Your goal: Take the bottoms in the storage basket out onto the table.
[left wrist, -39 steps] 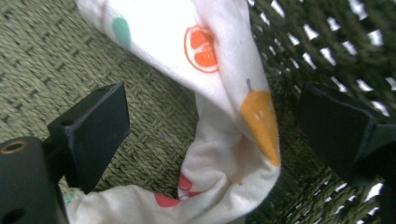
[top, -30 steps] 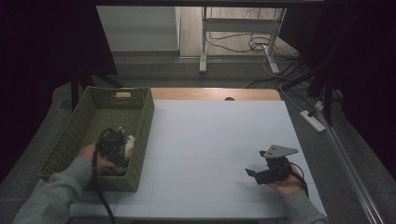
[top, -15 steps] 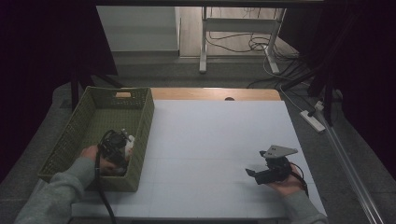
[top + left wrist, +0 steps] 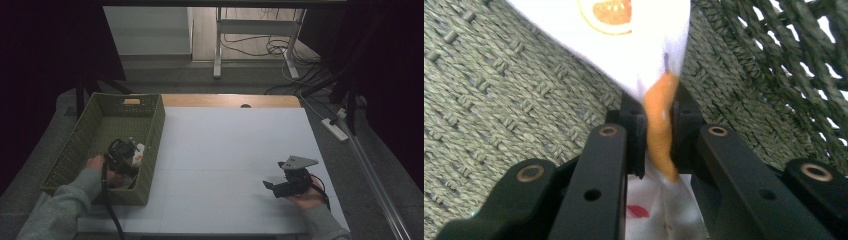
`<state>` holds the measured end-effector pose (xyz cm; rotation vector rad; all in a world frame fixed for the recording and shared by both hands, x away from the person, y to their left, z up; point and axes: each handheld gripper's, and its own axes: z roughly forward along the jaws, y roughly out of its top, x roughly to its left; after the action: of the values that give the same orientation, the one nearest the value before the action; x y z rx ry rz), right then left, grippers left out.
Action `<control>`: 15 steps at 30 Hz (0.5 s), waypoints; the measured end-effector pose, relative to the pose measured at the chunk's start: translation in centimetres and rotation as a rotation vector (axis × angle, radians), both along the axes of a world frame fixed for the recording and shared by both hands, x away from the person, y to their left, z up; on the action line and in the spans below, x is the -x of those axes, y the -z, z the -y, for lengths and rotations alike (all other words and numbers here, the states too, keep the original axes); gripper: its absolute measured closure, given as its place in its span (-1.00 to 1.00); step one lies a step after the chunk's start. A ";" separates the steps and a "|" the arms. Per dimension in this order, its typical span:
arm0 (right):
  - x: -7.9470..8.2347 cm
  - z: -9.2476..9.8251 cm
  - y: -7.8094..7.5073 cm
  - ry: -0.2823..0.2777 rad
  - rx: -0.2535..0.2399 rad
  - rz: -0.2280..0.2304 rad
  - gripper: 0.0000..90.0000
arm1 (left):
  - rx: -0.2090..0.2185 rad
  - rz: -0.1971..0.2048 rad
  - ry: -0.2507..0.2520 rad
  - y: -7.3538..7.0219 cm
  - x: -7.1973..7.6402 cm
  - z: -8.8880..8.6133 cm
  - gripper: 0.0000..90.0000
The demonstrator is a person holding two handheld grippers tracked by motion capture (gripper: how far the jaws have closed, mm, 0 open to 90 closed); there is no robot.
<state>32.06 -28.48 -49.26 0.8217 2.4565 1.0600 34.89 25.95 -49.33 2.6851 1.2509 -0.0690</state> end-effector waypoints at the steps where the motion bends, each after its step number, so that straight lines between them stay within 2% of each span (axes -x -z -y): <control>1: 0.0 0.0 0.0 0.001 0.000 0.000 -0.79 | 0.002 0.008 -0.002 -0.1 0.0 0.0 0.79; 9: 0.0 0.0 0.0 0.008 -0.001 0.001 -0.79 | 0.035 0.070 -0.027 -1.1 0.1 -0.5 0.79; 13: 0.0 0.0 0.0 0.008 -0.003 0.004 -0.78 | 0.063 0.123 -0.047 -2.3 0.3 -1.0 0.80; 15: 0.0 0.0 0.0 0.008 -0.002 0.003 -0.79 | 0.070 0.131 -0.051 -2.5 0.3 -1.1 0.80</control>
<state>32.04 -28.49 -49.24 0.8286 2.4482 1.0603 34.55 27.06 -46.86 2.5525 1.2518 0.0679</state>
